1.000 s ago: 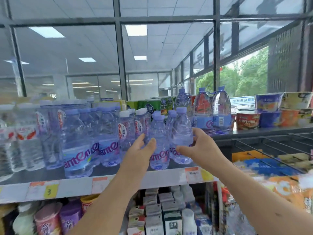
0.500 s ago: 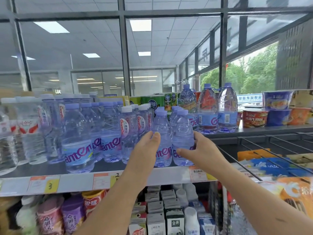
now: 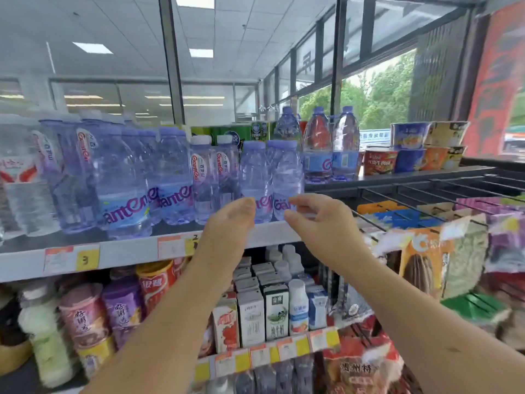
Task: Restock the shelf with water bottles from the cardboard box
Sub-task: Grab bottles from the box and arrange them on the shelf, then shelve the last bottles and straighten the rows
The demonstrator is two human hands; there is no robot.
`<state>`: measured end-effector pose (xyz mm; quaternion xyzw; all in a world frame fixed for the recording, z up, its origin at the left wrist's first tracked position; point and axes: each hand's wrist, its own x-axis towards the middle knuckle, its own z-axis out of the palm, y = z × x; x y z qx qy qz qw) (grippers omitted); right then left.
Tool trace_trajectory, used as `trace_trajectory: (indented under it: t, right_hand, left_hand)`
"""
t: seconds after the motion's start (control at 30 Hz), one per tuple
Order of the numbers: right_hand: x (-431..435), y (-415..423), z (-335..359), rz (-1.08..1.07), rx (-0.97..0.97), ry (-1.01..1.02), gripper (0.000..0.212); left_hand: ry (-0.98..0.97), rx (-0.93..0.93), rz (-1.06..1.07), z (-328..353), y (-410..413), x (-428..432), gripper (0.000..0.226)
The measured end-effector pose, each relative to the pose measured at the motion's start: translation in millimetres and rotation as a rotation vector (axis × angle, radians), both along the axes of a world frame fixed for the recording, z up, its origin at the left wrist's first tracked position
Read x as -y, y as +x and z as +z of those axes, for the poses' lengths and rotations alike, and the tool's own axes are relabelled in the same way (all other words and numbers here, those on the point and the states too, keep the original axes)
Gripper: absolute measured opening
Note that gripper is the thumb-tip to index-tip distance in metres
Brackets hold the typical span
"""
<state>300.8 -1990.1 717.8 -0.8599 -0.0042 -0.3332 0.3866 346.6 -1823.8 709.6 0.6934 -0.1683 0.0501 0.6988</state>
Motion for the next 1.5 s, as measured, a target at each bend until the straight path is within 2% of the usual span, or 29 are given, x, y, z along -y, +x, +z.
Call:
trace_trajectory:
  t: [0.1,0.3,0.5,0.67,0.83,0.93,1.07,1.23,1.5]
  right_hand:
    - [-30,-41,-26,-0.012,-0.048,0.022,0.028]
    - [-90,-116,-101,-0.074,-0.112,0.087,0.020]
    - [-137,-166,-173,-0.118,-0.308,0.124,0.016]
    - [-145,-196,-218,-0.145,-0.372,0.167,0.015]
    - [-130,-216,-264,-0.172,-0.434,0.221,0.009]
    - [-112,-229,-296,-0.192,-0.494,0.246,0.006]
    - [-73,-248,-354,-0.240,-0.597,0.293,0.016]
    - [-15,-276,-460,-0.308,-0.782,0.362,0.017]
    - [39,-286,-645,-0.307,-1.018,0.251,0.013]
  left_hand:
    - [0.045,-0.035,-0.066,-22,-29,-23,0.040]
    - [0.089,-0.150,-0.201,-102,-80,-70,0.023]
    - [0.115,-0.330,-0.301,-177,-118,-104,0.029]
    - [0.122,-0.442,-0.354,-225,-143,-110,0.029]
    - [0.168,-0.500,-0.374,-277,-162,-93,0.026]
    - [0.202,-0.551,-0.366,-310,-174,-74,0.032]
    - [0.241,-0.642,-0.338,-364,-191,-44,0.030]
    - [0.303,-0.750,-0.259,-453,-213,-8,0.025]
    - [0.339,-0.880,-0.193,-593,-238,37,0.022]
